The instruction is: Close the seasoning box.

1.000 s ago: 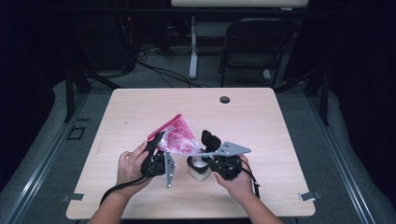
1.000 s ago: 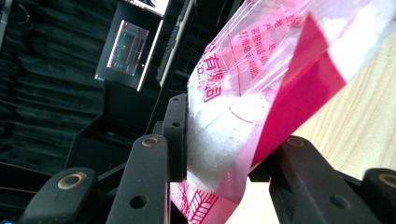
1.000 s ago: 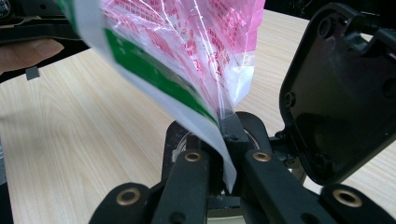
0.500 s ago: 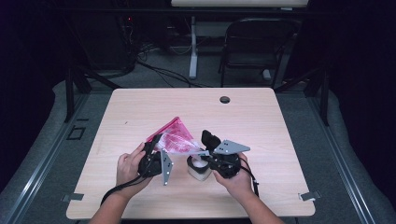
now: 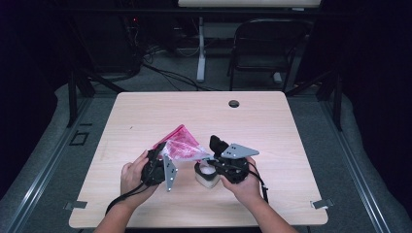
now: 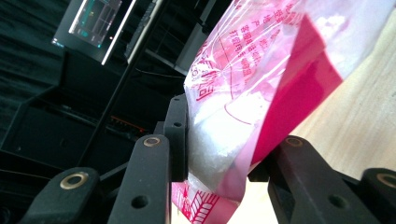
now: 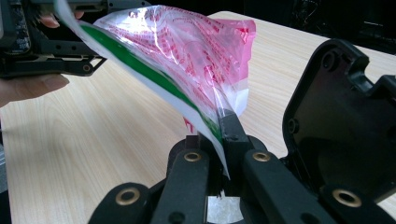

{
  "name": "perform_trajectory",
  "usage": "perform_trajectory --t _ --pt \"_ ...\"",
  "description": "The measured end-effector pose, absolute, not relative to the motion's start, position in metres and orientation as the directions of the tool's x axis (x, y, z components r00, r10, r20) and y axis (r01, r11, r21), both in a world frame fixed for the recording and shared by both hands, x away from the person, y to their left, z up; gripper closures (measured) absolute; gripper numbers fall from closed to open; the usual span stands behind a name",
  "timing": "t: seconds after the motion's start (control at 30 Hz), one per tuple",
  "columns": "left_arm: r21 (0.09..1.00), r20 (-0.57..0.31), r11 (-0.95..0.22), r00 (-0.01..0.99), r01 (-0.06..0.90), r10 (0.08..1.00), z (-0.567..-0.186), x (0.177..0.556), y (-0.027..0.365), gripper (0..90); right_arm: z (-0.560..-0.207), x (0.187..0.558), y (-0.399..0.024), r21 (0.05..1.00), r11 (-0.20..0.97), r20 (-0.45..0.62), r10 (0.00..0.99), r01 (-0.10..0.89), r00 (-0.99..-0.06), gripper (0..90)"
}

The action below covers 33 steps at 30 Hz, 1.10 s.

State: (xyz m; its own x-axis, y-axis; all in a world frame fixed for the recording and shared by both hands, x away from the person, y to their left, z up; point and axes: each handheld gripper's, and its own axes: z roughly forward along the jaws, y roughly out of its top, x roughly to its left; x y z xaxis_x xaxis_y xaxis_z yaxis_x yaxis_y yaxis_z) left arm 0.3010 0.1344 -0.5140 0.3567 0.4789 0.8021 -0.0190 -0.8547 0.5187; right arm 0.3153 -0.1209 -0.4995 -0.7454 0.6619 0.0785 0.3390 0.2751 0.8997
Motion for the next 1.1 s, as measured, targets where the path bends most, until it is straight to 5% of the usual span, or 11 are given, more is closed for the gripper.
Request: perform_trajectory --t 1.1 --pt "0.602 0.663 -0.794 0.501 0.085 0.556 -0.528 0.308 0.141 69.1 -0.498 0.321 -0.117 0.904 0.267 0.083 0.656 0.334 -0.75 89.6"
